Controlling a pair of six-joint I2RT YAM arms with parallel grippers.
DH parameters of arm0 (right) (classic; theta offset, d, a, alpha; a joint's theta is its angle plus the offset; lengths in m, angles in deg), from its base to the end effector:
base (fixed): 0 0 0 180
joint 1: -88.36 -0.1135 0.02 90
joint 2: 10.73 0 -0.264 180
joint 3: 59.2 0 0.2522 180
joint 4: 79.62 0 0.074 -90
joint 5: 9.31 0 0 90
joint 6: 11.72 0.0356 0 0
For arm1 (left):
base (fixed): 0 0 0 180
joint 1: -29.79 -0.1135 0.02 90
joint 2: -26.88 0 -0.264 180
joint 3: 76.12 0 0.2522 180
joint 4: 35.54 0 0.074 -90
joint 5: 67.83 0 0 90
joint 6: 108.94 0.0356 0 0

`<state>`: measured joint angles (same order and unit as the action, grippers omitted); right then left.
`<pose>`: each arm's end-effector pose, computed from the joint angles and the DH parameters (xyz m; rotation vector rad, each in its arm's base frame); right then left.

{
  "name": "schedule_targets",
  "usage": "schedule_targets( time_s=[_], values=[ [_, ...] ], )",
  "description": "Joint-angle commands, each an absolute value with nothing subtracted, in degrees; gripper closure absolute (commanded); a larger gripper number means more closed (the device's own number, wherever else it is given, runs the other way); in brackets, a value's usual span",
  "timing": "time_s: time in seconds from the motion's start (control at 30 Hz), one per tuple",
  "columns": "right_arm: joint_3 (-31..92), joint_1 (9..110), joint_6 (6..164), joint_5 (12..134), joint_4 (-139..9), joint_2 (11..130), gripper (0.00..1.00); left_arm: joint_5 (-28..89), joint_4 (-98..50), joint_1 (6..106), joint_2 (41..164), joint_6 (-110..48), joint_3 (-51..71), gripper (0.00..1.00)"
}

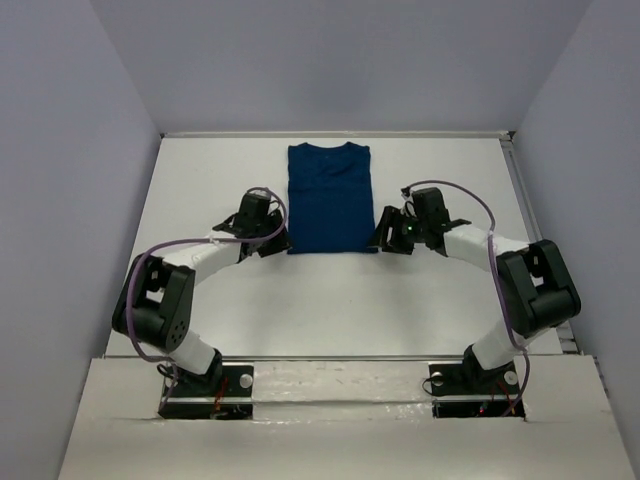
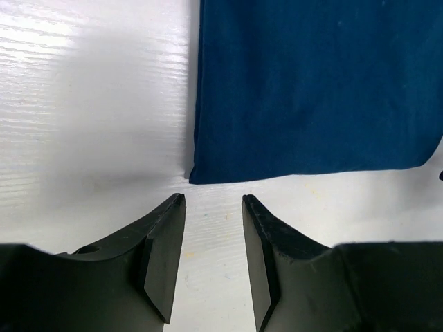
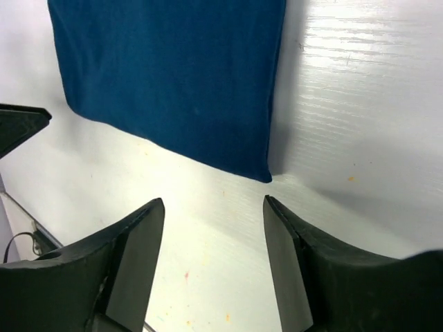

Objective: Fold and stack the t-shirts
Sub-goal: Fold the tshirt

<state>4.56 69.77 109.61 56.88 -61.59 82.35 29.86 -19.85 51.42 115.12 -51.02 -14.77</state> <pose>0.3047 0.1176 0.1752 0.0727 2.5000 0.8871 0.2932 -0.1214 0.1894 -0.1473 2.3856 -0.6172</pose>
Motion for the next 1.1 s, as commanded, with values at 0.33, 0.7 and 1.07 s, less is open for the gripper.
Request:
schedule_targets(
  time_s=[0.33,0.7,1.07],
  values=[
    [3.3,74.0,110.4,52.3,-68.0,91.4,0.48,35.1,-26.1,49.6,123.0,-53.3,-16.5,0.66],
    [4.1,75.1,111.0,51.9,-69.5,94.2,0.65,35.0,-26.3,49.6,123.6,-53.2,-16.4,0.81],
    [2.7,75.1,110.7,51.5,-68.5,90.8,1.0,34.1,-22.7,49.6,120.6,-51.3,-15.0,1.0]
  ],
)
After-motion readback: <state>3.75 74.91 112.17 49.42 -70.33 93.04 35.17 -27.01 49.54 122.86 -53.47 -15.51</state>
